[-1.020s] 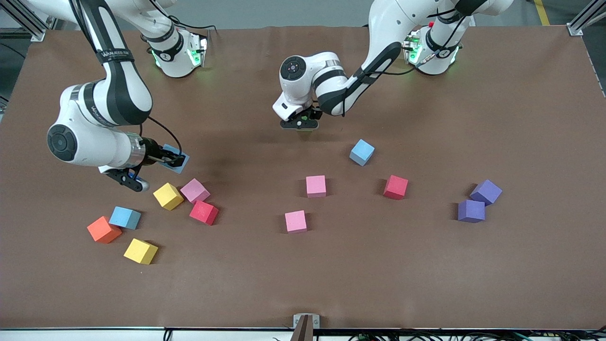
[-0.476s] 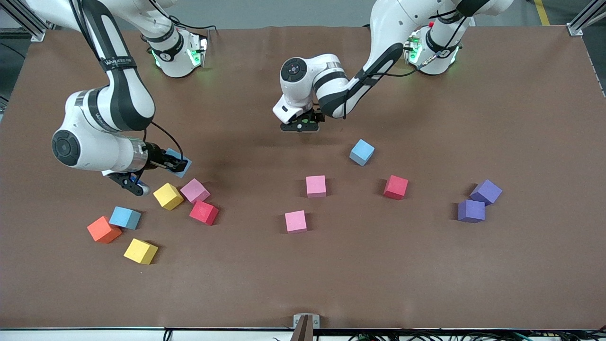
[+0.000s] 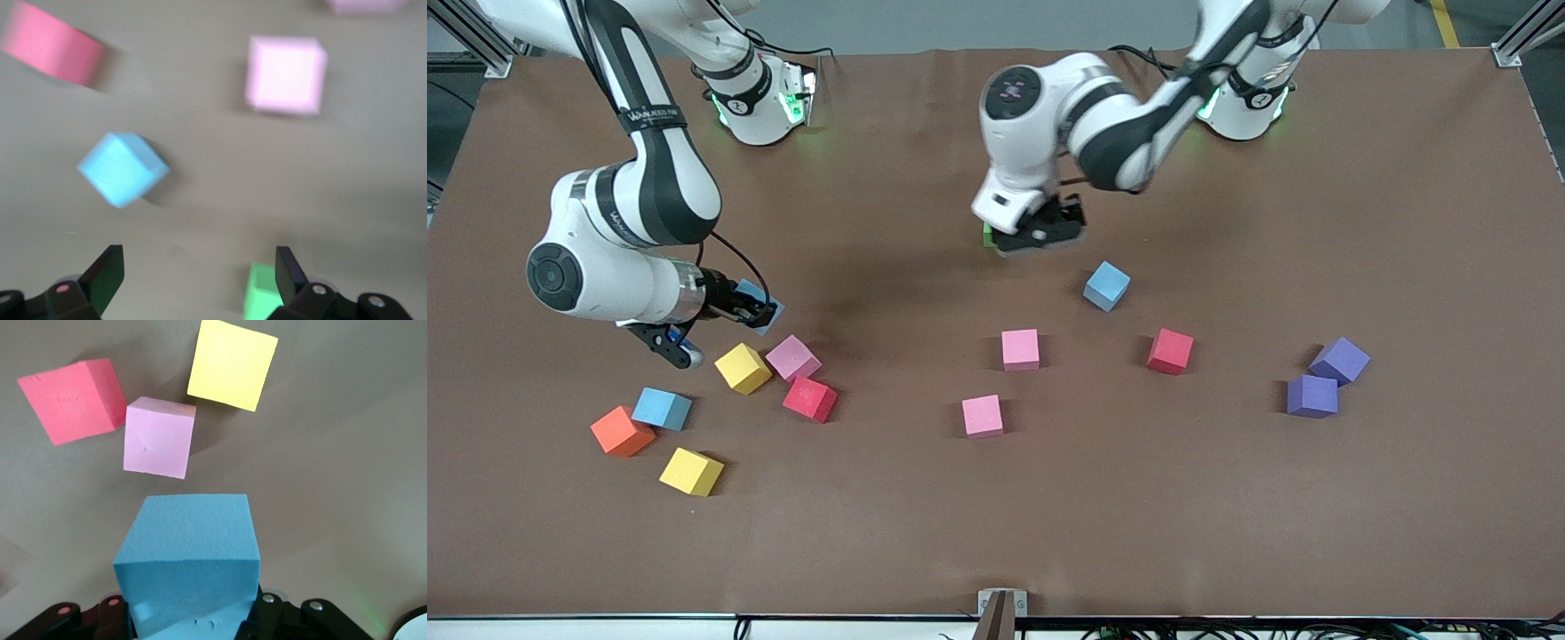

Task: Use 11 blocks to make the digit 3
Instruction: 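Set the green block mid-table with the left gripper while the right gripper lifts blue, then grasp the second blue block with the left gripper while the right gripper carries blue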

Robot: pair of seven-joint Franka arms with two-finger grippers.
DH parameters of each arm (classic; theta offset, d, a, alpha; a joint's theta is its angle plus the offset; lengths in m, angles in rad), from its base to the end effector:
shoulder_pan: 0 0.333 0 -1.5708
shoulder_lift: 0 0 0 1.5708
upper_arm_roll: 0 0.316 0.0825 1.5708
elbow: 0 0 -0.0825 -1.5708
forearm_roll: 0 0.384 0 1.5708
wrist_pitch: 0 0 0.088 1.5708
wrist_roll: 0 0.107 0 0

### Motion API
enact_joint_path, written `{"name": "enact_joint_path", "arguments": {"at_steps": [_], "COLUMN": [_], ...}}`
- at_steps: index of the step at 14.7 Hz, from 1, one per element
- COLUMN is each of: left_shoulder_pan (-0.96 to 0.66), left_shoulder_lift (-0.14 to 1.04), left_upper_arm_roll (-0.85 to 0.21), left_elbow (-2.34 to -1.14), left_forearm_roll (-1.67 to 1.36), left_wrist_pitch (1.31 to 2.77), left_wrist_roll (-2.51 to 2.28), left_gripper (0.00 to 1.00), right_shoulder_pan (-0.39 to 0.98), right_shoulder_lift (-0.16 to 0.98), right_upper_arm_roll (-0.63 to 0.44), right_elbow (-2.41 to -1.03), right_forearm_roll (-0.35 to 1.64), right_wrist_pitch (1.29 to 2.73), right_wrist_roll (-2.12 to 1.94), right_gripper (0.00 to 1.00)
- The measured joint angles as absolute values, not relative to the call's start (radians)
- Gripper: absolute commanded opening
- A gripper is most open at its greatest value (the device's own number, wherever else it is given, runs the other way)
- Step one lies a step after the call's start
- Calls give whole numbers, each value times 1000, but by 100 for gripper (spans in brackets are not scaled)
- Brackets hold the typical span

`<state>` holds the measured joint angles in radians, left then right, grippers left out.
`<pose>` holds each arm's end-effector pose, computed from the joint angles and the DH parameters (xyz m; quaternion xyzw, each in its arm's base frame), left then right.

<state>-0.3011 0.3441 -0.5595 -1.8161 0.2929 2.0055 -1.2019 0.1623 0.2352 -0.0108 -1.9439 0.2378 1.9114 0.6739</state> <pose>0.4344 -0.4431 0.3675 -0.9920 -0.1107 -0.0097 0.0598 0.5647 0.1034 0.3445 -0.9368 0.3065 0.1631 0.0424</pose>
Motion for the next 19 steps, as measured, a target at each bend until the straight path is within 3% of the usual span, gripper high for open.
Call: {"name": "enact_joint_path", "arguments": {"at_steps": [3,8,15,18,19], "left_shoulder_pan": [-142,1,-4,-3,-5], "left_shoulder_lift": [338,401,417,420,423], "left_upper_arm_roll": [-556,-555,-566,-566,-566], "left_elbow": [-1856,-1997,-2111,-2150,-2161], "left_forearm_roll": [274,269,268,267,267], "left_wrist_pitch": [2012,2189,2304,2391,2407], "left_wrist_roll": [-1178,-1253,-1536,-1551,-1556], "left_gripper": [100,100,100,100,95], "right_shoulder_pan": [174,299,360,476,523], "right_shoulder_lift": [235,236,231,201,186], "right_upper_arm_roll": [-11,-9,-12,-8,-6], "right_elbow": [-1913,-1911,-1924,-2018,-2063], "right_forearm_roll": [233,232,231,231,231], "right_wrist_pitch": [1906,1898,1920,2056,2108], "right_wrist_roll": [833,1120,1213,1392,1459], "right_gripper": [0,0,0,0,0]}}
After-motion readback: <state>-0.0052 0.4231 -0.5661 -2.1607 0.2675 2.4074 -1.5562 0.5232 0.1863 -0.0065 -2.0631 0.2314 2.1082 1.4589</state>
